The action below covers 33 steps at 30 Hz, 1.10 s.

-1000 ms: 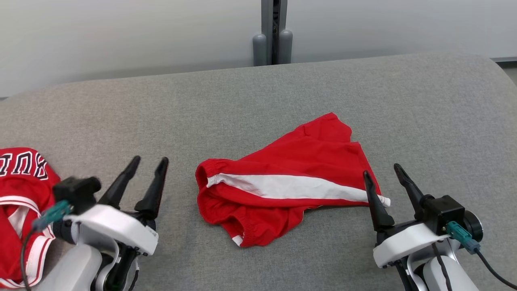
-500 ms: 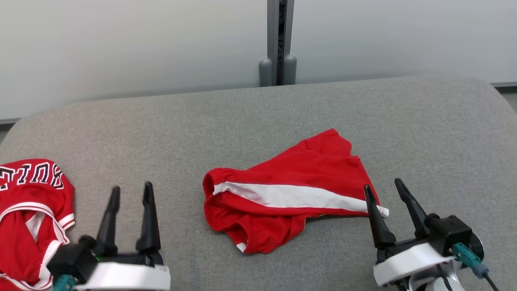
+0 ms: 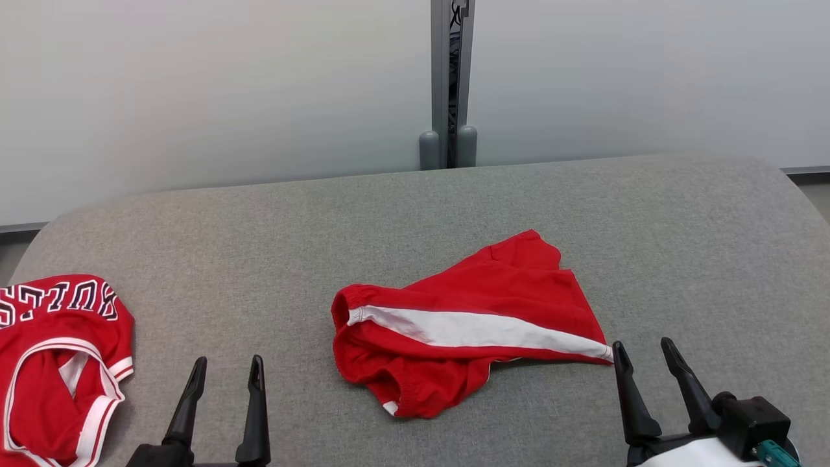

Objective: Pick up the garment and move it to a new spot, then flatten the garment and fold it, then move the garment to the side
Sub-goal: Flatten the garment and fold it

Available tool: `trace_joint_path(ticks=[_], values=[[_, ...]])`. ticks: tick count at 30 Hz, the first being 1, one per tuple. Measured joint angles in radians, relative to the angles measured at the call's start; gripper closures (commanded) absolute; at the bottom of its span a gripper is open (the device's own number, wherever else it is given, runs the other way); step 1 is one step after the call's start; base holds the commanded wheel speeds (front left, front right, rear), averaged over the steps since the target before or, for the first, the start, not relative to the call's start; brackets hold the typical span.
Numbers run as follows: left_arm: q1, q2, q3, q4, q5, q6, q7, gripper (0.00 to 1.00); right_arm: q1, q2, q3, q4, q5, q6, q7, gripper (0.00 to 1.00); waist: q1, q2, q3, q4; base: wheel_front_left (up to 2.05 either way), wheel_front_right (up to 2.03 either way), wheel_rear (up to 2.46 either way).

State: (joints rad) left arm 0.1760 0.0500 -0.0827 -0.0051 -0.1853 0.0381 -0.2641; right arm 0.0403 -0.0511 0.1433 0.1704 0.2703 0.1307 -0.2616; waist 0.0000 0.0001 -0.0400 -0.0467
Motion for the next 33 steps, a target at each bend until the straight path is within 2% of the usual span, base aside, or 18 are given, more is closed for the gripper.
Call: trace_joint_path(ticks=[4,23,29,33], values=[[0.005,0.000,-0.005,-0.002,0.001,0.012,0.000,0.00,0.006,0.000,0.001,0.000,-0.010,0.000,0.000,0.00,-0.0001,-0.0001,0.000,-0.005,0.00,0.00,0.00],[0.004,-0.001,-0.036,0.026,0.007,0.016,0.000,0.00,-0.019,-0.011,0.029,0.012,-0.035,0.000,0.000,0.00,0.0000,0.0000,0.010,-0.016,0.00,0.00,0.00],[-0.019,0.000,-0.059,0.059,0.004,-0.005,0.000,0.00,-0.021,-0.013,0.029,0.012,-0.035,0.000,0.000,0.00,0.0000,0.0000,0.022,-0.021,0.00,0.00,0.00],[-0.071,-0.001,-0.094,0.107,0.010,-0.053,0.000,0.00,-0.032,-0.013,0.037,0.014,-0.035,0.000,0.000,0.00,0.0000,0.0000,0.035,-0.025,0.00,0.00,0.00]])
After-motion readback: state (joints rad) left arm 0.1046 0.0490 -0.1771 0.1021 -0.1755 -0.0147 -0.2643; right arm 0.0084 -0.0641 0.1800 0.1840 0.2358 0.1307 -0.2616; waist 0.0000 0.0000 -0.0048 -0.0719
